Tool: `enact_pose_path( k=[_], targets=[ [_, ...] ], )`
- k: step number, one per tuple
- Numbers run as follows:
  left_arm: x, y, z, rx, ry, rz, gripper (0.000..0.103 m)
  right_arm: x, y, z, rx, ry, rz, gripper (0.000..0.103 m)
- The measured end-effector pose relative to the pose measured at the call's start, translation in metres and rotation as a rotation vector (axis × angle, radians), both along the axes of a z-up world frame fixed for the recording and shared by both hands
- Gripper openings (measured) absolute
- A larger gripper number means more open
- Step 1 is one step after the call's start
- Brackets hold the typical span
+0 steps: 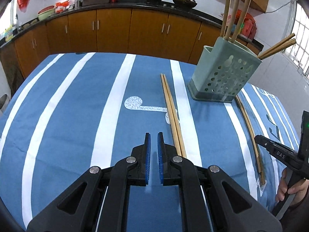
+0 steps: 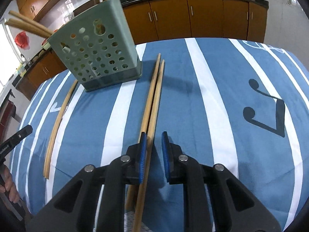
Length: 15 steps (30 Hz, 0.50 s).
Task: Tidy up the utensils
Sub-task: 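Move both open tools back down to the chopsticks on the cloth, then close the right tool on a wooden chopstick while the left tool grasps another chopstick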
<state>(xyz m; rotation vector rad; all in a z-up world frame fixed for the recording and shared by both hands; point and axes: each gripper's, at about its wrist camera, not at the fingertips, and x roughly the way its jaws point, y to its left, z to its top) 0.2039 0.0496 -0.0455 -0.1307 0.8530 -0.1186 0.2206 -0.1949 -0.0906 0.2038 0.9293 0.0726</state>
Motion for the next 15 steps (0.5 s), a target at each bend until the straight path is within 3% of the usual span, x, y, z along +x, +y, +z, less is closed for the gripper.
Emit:
enact_pose_path(
  k=[8,15],
  targets=[
    [0.004,-0.013,-0.01,-0.011,0.02,-0.033,0.008,-0.003,0.003,0.0,-0.122,-0.016,0.0,0.008],
    [0.006,-0.025,-0.019,-0.036,0.043,-0.078,0.008,-0.003,-0.042,-0.001,-0.135,-0.012,-0.188,0.008]
  ],
)
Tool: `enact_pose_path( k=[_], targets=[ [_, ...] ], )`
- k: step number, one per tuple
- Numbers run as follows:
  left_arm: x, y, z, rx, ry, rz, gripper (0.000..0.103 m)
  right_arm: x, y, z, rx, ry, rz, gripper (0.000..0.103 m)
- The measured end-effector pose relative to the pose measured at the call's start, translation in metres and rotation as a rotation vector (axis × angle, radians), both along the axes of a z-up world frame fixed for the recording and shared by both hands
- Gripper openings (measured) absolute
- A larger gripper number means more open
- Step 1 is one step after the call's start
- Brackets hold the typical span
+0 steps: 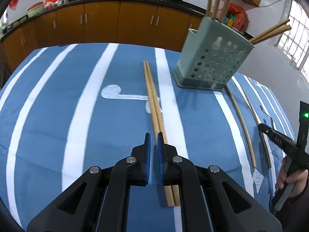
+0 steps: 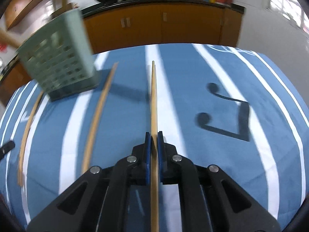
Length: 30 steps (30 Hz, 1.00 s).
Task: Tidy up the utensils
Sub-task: 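Close the right tool on a wooden chopstick while the left tool grasps another chopstick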
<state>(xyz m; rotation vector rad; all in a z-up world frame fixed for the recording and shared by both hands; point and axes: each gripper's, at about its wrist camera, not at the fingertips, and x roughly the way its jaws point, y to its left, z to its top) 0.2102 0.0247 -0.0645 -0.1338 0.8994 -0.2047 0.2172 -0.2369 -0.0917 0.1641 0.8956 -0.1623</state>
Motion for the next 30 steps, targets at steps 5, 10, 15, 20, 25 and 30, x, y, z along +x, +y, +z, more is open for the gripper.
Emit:
enact_pose_path(
  k=[5,10,15,20,25,30],
  targets=[
    [0.003,-0.011,-0.006,0.021,0.015,-0.022,0.008,-0.004,-0.007,-0.001,-0.008,-0.004,0.002,0.008],
    [0.006,-0.016,-0.011,0.072,0.018,-0.017,0.008,-0.007,-0.004,-0.002,-0.017,-0.008,0.007,0.008],
    [0.009,-0.021,-0.012,0.119,0.007,-0.013,0.008,-0.006,0.003,-0.002,-0.012,-0.011,0.038,0.01],
    [0.015,-0.021,-0.014,0.169,0.0,0.023,0.007,-0.005,0.014,-0.002,-0.021,-0.014,0.078,0.012],
    [0.021,0.002,-0.013,0.158,0.005,0.071,0.007,-0.004,0.015,-0.002,-0.008,-0.019,0.107,0.009],
    [0.019,0.011,-0.014,0.13,-0.016,0.063,0.007,-0.003,0.02,-0.003,-0.027,-0.029,0.114,0.009]
  ],
)
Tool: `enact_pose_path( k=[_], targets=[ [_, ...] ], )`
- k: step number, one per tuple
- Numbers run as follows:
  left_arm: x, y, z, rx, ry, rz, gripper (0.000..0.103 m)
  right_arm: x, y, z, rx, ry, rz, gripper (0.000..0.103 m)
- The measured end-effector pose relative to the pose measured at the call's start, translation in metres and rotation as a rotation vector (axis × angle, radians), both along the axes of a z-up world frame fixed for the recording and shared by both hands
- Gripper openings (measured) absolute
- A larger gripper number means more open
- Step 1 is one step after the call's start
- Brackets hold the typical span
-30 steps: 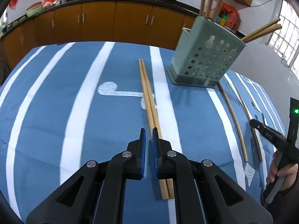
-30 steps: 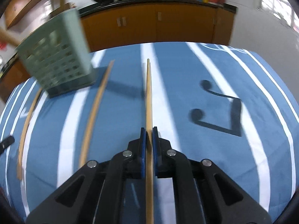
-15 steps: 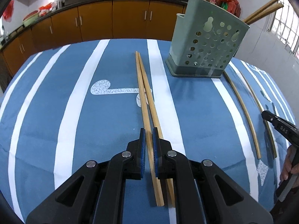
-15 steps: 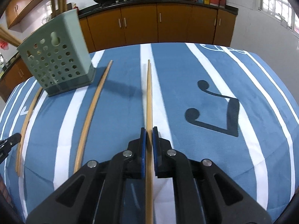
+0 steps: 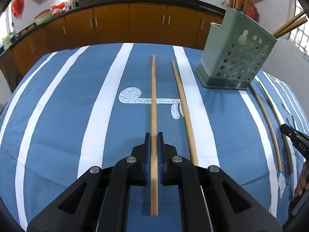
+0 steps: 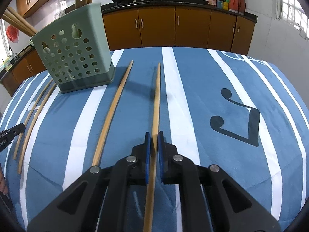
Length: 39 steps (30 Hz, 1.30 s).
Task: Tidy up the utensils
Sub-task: 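Close the right tool on a wooden chopstick while the left tool grasps another chopstick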
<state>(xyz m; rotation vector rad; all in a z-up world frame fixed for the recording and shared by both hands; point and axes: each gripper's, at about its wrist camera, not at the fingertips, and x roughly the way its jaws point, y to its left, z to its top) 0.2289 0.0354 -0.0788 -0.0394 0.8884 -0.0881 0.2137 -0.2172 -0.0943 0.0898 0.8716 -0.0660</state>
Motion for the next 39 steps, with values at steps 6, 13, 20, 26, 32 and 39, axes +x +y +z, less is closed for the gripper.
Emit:
enact_pose_path(
  k=[6,13,20,26,32,39],
  targets=[
    [0.0006,0.0037,-0.0011,-0.032,-0.007,-0.002,0.008,0.0001,-0.002,0.0,0.017,0.0,-0.001,0.009],
    [0.0004,0.0068,-0.0015,-0.065,-0.006,-0.001,0.008,0.0008,-0.0007,-0.0002,0.007,0.001,-0.002,0.009],
    [0.0006,0.007,-0.0013,-0.06,-0.006,-0.001,0.008,0.0005,-0.0012,-0.0002,0.006,0.001,-0.001,0.009],
    [0.0002,0.0072,-0.0013,-0.065,-0.005,0.0,0.008,0.0006,-0.0013,-0.0002,0.006,0.001,-0.001,0.009],
    [-0.0043,0.0005,-0.0005,-0.013,-0.007,-0.011,0.008,-0.005,-0.0002,-0.0003,0.005,0.002,-0.002,0.01],
    [-0.0053,-0.0024,-0.0001,0.018,-0.001,-0.022,0.007,-0.0057,-0.0023,0.0008,0.014,0.007,0.003,0.008]
  ],
)
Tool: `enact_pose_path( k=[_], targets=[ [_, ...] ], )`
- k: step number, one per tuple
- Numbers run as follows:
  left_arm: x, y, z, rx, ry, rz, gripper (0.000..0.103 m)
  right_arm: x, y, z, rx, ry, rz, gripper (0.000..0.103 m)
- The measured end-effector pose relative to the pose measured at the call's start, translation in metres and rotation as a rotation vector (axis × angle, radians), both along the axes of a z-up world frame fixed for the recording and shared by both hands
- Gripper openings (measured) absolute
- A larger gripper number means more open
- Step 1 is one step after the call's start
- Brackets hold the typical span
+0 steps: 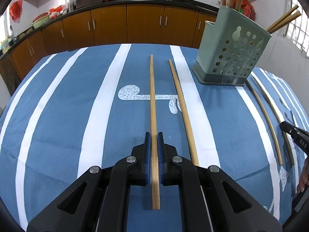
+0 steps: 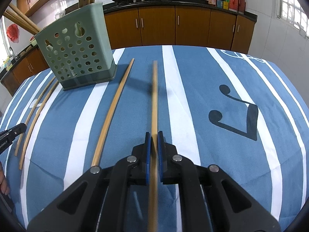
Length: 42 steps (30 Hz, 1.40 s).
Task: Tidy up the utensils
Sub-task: 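Close the right tool on a wooden chopstick while the left tool grasps another chopstick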
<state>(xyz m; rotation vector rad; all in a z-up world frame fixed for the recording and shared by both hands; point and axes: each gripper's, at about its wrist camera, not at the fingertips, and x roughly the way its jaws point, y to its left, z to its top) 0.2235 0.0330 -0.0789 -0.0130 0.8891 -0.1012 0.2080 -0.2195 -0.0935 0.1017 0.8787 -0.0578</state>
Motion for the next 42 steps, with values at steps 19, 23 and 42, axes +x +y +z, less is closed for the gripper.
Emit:
enact_pose_path(
  k=[19,23,42],
  targets=[
    [-0.028,0.009,0.074,-0.09,-0.144,-0.01,0.007,-0.034,-0.011,0.082,0.038,-0.235,-0.01,0.008],
    [-0.029,0.008,0.081,-0.079,-0.166,-0.012,0.007,-0.031,-0.009,0.085,0.024,-0.216,-0.004,0.008],
    [-0.03,0.009,0.082,-0.083,-0.167,-0.005,0.007,-0.021,-0.015,0.041,0.075,-0.081,0.012,0.024]
  ],
)
